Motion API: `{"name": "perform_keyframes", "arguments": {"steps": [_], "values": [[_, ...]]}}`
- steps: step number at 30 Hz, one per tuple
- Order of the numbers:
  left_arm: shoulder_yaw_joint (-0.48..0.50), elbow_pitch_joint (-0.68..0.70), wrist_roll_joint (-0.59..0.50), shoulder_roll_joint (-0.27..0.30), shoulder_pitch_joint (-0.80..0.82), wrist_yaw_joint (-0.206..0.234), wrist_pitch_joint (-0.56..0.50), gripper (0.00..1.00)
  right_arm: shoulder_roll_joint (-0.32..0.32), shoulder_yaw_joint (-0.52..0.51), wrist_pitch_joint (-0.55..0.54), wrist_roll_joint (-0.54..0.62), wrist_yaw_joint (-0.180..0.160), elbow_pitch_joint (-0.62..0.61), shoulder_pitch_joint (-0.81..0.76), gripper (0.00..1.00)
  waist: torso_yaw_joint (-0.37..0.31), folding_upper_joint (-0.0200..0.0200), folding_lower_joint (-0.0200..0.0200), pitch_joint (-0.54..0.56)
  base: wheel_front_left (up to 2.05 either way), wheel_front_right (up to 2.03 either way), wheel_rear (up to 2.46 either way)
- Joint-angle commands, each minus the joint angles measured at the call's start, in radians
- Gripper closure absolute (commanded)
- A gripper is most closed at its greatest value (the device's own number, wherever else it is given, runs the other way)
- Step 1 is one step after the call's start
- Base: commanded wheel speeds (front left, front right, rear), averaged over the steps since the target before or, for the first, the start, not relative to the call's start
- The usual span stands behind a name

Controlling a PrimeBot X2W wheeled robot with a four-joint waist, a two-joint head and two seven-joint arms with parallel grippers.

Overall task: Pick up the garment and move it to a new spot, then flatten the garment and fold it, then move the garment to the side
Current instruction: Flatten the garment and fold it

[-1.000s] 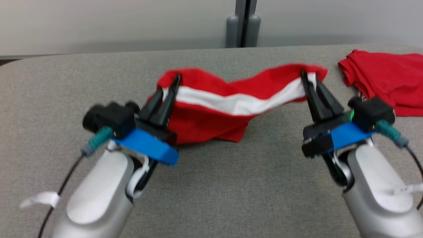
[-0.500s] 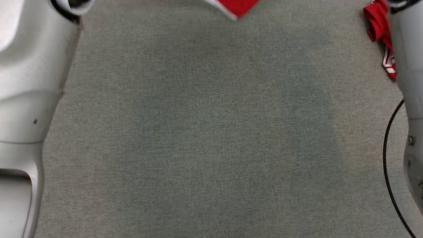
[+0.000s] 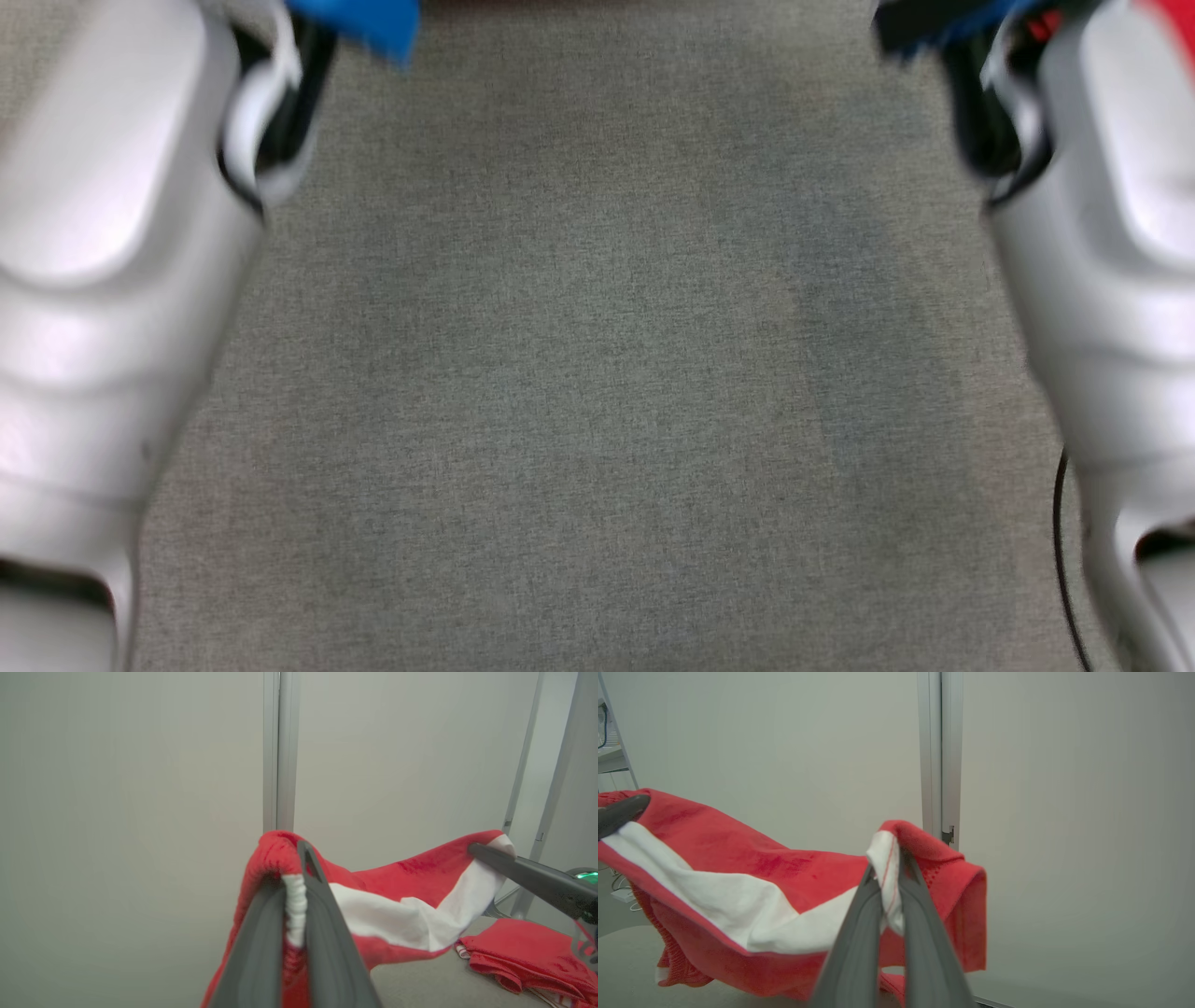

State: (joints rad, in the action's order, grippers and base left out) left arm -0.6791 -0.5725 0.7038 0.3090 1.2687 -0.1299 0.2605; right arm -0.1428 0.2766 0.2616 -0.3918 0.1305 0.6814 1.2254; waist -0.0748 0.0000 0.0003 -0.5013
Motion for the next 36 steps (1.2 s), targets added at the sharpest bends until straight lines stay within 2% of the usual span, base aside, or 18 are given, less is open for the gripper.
{"name": "perform_keyframes", "arguments": {"steps": [1, 6, 10, 22, 30, 36], "values": [[0.017, 0.028, -0.013, 0.01, -0.077, 0.0, 0.005, 1.0, -0.001, 0.008, 0.004, -0.008, 0.001, -0.029, -0.07, 1.0, -0.002, 0.0, -0.0003, 0.009, 0.0, 0.0, 0.0], [0.109, 0.135, -0.056, 0.014, -0.37, 0.0, 0.005, 1.0, -0.02, 0.027, 0.004, 0.003, 0.001, -0.141, -0.327, 1.0, -0.002, 0.0, -0.0003, 0.05, 0.0, 0.0, 0.0], [0.169, 0.218, -0.109, -0.006, -0.589, 0.001, 0.005, 1.0, -0.039, 0.041, 0.004, 0.018, 0.001, -0.222, -0.517, 1.0, 0.003, 0.0, -0.0003, 0.096, 0.0, 0.0, 0.0], [0.22, 0.346, -0.216, -0.028, -1.062, 0.0, 0.005, 1.0, -0.067, 0.043, 0.004, 0.01, 0.0, -0.375, -0.972, 1.0, 0.023, 0.0, -0.0003, 0.259, 0.0, 0.0, 0.0], [0.235, 0.413, -0.258, -0.044, -1.225, 0.001, 0.005, 1.0, -0.041, -0.025, 0.004, 0.006, 0.0, -0.47, -1.184, 1.0, 0.045, 0.0, -0.0003, 0.33, 0.0, 0.0, 0.0], [0.215, 0.427, -0.279, -0.057, -1.284, 0.001, 0.005, 1.0, -0.016, -0.09, 0.004, 0.031, 0.0, -0.527, -1.273, 1.0, 0.051, 0.0, -0.0003, 0.346, 0.0, 0.0, 0.0]]}}
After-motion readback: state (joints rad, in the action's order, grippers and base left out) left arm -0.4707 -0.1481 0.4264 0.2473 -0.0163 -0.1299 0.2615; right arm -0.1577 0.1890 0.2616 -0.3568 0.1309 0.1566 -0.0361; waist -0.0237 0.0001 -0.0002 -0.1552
